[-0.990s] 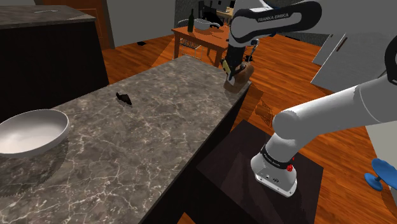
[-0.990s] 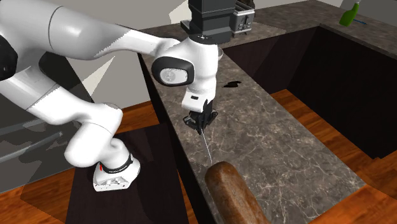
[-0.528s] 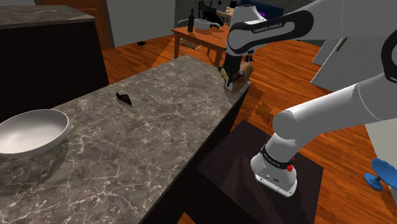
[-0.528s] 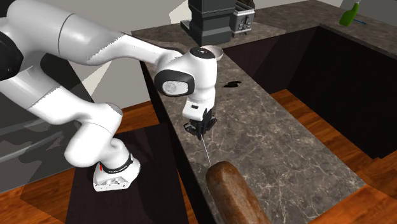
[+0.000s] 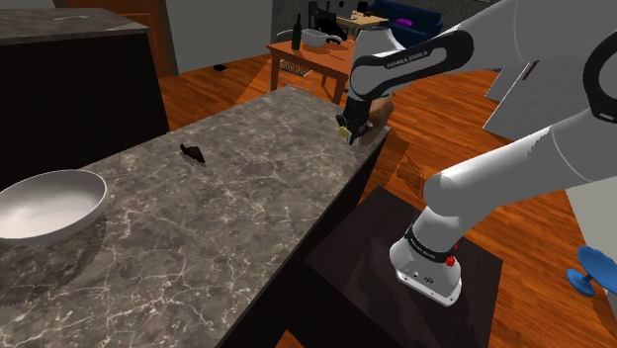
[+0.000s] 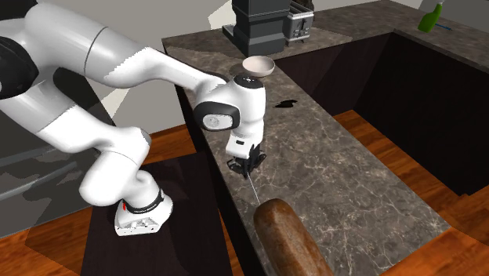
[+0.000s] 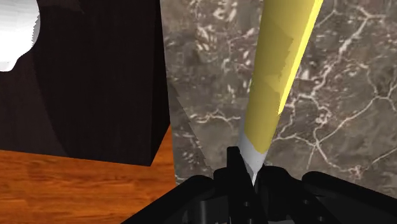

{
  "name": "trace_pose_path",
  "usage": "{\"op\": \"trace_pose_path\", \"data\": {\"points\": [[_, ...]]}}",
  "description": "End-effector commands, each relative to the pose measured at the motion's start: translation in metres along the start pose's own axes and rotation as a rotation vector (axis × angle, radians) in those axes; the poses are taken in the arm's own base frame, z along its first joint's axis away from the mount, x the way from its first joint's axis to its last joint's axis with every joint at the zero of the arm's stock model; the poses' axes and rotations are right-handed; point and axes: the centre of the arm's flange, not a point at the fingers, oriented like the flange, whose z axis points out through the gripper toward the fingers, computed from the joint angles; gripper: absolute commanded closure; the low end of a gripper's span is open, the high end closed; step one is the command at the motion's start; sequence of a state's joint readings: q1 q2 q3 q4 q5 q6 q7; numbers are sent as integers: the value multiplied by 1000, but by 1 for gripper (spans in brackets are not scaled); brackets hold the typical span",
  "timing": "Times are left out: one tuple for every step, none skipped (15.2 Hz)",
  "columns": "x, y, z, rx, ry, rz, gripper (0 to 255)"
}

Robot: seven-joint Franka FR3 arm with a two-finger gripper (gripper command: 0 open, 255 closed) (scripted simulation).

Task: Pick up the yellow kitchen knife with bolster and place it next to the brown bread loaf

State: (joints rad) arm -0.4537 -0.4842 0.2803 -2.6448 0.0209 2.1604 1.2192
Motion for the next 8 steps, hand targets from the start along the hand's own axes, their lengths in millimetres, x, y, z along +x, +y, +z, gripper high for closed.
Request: {"op": "trace_pose_path", "data": {"points": [[-1, -1, 12, -1, 0, 1, 255], [-1, -1, 17, -1, 0, 1, 255], [-2, -1, 22, -1, 0, 1, 255], [-2, -1, 27, -1, 0, 1, 255], [-3, -2, 32, -1, 0, 1, 255], [-3, -2, 38, -1, 0, 1, 255], [-4, -2, 43, -1, 0, 1, 255], [-4, -3, 50, -1, 0, 1, 255]]}}
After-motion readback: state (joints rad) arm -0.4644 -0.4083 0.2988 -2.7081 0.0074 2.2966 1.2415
